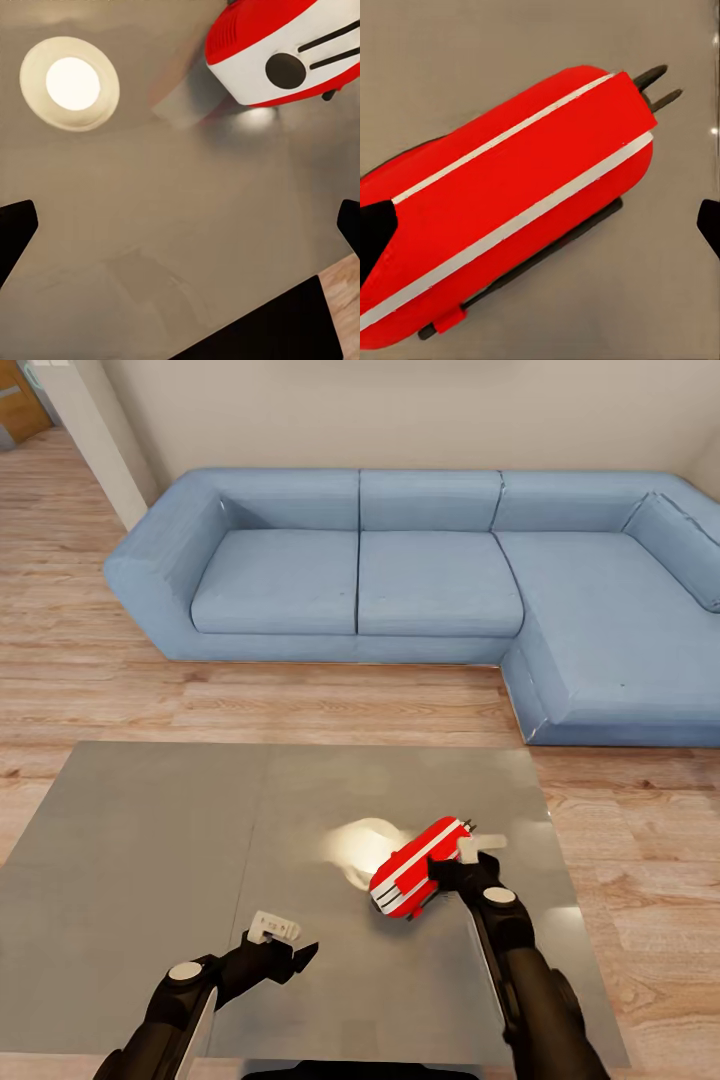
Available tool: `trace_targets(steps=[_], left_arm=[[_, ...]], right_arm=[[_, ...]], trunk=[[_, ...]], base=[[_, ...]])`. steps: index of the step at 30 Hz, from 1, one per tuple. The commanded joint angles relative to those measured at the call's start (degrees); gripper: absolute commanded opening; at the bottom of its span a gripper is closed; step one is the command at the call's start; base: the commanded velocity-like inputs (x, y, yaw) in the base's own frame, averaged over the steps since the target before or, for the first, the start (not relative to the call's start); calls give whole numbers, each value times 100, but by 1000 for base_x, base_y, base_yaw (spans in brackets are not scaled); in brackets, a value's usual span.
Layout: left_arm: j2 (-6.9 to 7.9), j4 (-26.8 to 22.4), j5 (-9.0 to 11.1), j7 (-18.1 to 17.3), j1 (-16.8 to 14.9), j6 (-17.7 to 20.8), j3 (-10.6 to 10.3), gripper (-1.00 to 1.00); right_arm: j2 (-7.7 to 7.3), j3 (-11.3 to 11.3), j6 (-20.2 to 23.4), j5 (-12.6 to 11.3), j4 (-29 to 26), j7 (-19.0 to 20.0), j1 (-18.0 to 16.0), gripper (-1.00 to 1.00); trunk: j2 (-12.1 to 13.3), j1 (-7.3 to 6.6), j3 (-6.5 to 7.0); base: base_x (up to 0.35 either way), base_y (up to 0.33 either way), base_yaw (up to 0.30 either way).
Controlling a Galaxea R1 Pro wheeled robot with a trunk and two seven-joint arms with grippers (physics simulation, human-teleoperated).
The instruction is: Turn on the radio receiver that's on the table in the living room.
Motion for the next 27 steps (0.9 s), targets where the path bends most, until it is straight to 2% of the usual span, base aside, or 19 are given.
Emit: trace_targets(steps=[1,12,16,18,21,23,25,27], left_arm=[[1,0,0,-2,0,0,0,100],[-2,0,0,4,1,0,0,100],[-2,0,0,8,-2,0,0,100],[-2,0,0,11,0,0,-1,100],[-2,0,0,12,0,0,-1,100],[-2,0,0,13,0,0,-1,100],[-2,0,0,13,-1,0,-1,100],[-2,0,0,13,0,0,-1,100]], right_arm=[[1,0,18,-57,-6,-83,-28,100],[1,-12,-1,-613,-76,-440,-75,100],[1,-52,-120,-1036,-61,-638,-79,100],[1,-178,-339,-1598,70,-896,-222,100],[1,-281,-436,-2049,319,-1118,-385,100],[1,-341,-492,-2471,566,-1290,-541,100],[1,-363,-578,-2741,684,-1400,-605,100],[1,-372,-685,-2889,731,-1490,-630,100]], trunk=[[0,0,0],[0,0,0],[0,0,0],[0,0,0],[0,0,0],[0,0,0],[0,0,0],[0,0,0]], base=[[0,0,0],[0,0,0],[0,0,0],[0,0,0],[0,0,0],[0,0,0],[0,0,0],[0,0,0]])
